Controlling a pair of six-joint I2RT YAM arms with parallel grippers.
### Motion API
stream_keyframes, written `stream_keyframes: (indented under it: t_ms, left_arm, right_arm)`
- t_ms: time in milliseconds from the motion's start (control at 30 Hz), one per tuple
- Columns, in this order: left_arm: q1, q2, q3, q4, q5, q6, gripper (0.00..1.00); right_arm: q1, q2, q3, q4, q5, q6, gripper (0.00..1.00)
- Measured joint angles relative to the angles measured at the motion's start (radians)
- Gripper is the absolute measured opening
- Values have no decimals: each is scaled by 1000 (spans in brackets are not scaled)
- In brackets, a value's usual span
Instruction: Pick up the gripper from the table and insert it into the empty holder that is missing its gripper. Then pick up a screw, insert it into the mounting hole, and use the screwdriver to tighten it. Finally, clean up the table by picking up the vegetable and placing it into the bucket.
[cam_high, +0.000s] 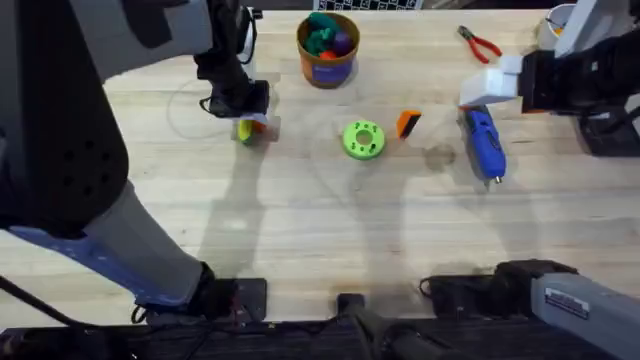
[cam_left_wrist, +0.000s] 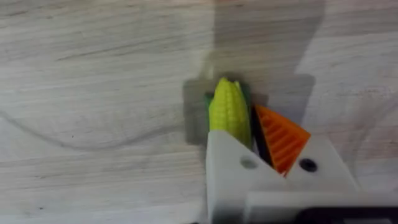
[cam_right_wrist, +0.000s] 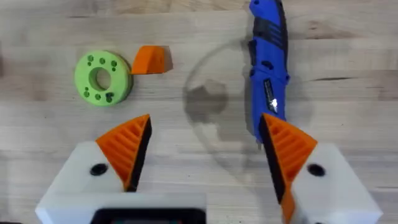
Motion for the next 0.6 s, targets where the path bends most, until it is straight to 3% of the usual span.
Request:
stream_keyframes:
  t_ms: [200,600]
  left_arm:
    - [3,-54,0,-10,0,0,5]
    - [3,-422,0,-186,0,-1,5]
  right_arm:
    - [0,0,0,0,0,0,994]
    - [0,0,0,0,0,0,994]
